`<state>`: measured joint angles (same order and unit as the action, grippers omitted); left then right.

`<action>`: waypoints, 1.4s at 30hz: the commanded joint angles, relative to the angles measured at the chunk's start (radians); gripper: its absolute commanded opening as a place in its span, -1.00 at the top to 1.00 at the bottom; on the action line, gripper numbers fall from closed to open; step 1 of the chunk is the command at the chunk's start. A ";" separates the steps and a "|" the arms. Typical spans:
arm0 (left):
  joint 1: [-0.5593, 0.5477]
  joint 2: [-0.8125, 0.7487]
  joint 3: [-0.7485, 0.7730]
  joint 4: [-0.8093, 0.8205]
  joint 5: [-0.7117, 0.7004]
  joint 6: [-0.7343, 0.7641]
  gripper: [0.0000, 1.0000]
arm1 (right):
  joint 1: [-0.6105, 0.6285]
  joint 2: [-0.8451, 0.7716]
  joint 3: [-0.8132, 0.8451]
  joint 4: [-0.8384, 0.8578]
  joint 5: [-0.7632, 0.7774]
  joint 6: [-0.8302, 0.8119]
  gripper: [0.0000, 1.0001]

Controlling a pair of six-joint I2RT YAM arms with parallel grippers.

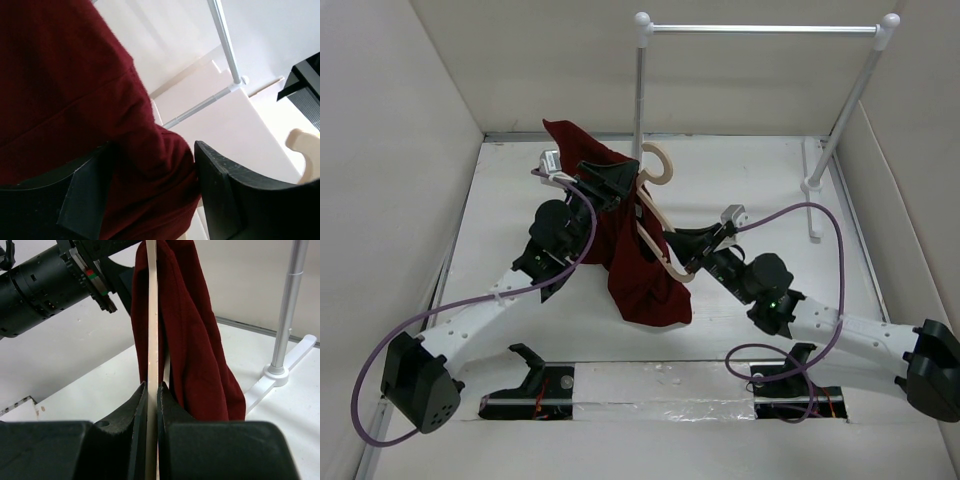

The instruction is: Place the t-shirt on the hanger

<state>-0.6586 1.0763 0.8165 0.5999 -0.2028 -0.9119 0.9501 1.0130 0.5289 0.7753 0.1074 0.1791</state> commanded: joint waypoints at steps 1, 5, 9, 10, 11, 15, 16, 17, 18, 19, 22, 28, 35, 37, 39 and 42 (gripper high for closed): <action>0.004 0.004 -0.023 0.123 0.006 -0.028 -0.12 | 0.001 0.015 0.042 0.142 -0.048 -0.003 1.00; 0.004 -0.004 -0.043 0.140 0.005 -0.018 0.12 | 0.001 0.033 0.054 0.128 -0.058 0.005 1.00; 0.004 -0.027 -0.063 0.143 0.003 -0.001 0.63 | 0.001 0.053 0.046 0.146 -0.063 0.025 1.00; 0.004 -0.039 -0.074 0.144 -0.001 0.004 0.83 | 0.001 0.058 0.045 0.145 -0.063 0.033 1.00; 0.004 -0.048 -0.077 0.143 -0.004 0.004 0.98 | 0.001 0.059 0.046 0.142 -0.063 0.036 1.00; 0.004 -0.108 -0.105 0.123 -0.024 0.021 1.00 | 0.012 0.058 0.063 0.089 -0.069 0.051 0.96; 0.004 -0.116 -0.109 0.121 -0.024 0.021 1.00 | 0.012 0.055 0.063 0.069 -0.069 0.054 0.80; 0.004 -0.127 -0.111 0.120 -0.029 0.028 1.00 | 0.012 0.049 0.069 0.047 -0.077 0.054 0.65; 0.004 -0.134 -0.109 0.112 -0.033 0.036 1.00 | 0.012 0.032 0.078 0.021 -0.081 0.053 0.50; 0.004 -0.151 -0.105 0.097 -0.033 0.042 1.00 | 0.012 0.024 0.082 -0.026 -0.086 0.046 0.25; 0.043 -0.177 -0.115 0.099 0.009 0.033 1.00 | 0.012 -0.040 0.050 -0.070 -0.094 0.042 -0.13; 0.145 -0.199 -0.143 0.135 0.181 -0.048 1.00 | 0.012 -0.178 -0.048 -0.208 -0.069 0.037 0.39; 0.145 -0.220 -0.129 0.141 0.258 -0.085 1.00 | 0.012 -0.127 -0.182 -0.090 -0.057 0.085 1.00; 0.145 -0.226 -0.129 0.153 0.276 -0.097 1.00 | 0.012 -0.058 -0.176 -0.061 -0.069 0.079 0.78; 0.145 -0.225 -0.111 0.146 0.301 -0.107 1.00 | 0.012 0.007 -0.161 -0.039 -0.075 0.074 0.68; 0.145 -0.237 -0.097 0.118 0.312 -0.108 1.00 | 0.012 0.058 -0.158 0.010 -0.096 0.071 0.68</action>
<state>-0.5152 0.8768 0.6613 0.6415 0.0589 -1.0019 0.9569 1.0477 0.3477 0.6632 0.0357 0.2577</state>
